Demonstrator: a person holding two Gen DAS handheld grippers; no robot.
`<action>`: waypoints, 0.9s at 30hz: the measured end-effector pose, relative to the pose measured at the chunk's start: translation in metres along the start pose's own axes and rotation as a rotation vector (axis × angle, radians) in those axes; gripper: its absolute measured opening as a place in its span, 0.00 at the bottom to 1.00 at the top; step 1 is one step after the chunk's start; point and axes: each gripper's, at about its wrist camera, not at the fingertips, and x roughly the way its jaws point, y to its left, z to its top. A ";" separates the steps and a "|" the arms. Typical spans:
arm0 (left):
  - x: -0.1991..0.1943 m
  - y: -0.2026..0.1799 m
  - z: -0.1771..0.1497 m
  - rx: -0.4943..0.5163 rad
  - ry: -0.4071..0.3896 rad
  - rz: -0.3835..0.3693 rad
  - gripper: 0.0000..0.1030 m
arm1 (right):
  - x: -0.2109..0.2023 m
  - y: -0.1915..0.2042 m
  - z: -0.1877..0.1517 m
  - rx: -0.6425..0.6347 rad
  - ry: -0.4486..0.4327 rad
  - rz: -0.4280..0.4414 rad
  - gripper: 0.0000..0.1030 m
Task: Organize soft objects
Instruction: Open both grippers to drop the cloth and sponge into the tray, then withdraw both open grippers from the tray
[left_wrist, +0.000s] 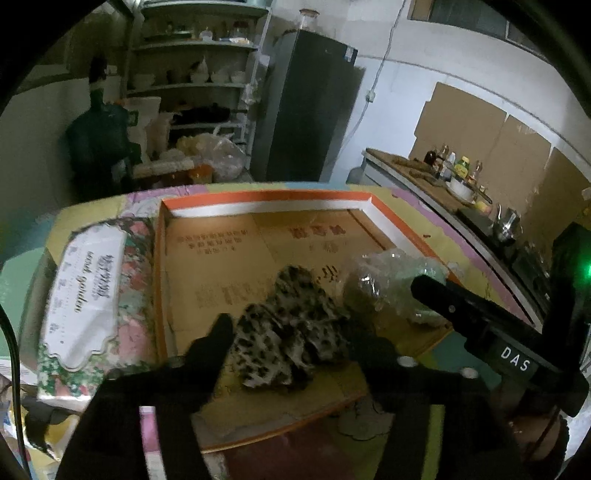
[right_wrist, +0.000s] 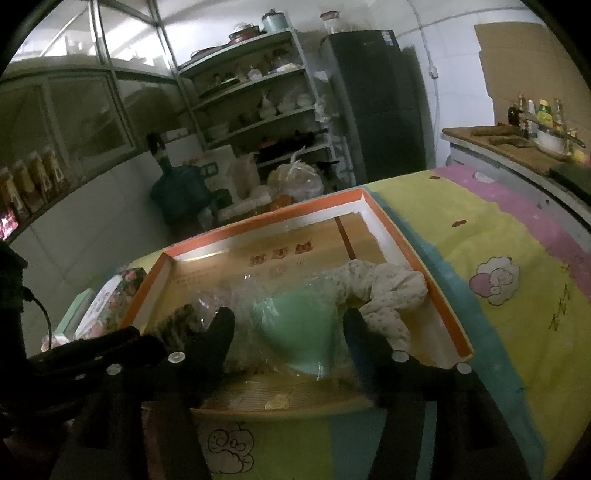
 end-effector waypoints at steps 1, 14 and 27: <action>-0.003 0.001 0.001 -0.005 -0.009 0.000 0.70 | -0.001 0.000 0.000 0.001 -0.005 -0.001 0.65; -0.027 0.005 0.001 -0.009 -0.067 0.001 0.71 | -0.017 0.004 0.000 -0.002 -0.042 -0.012 0.70; -0.059 0.007 -0.004 0.010 -0.133 -0.005 0.71 | -0.046 0.031 -0.004 -0.045 -0.091 -0.021 0.72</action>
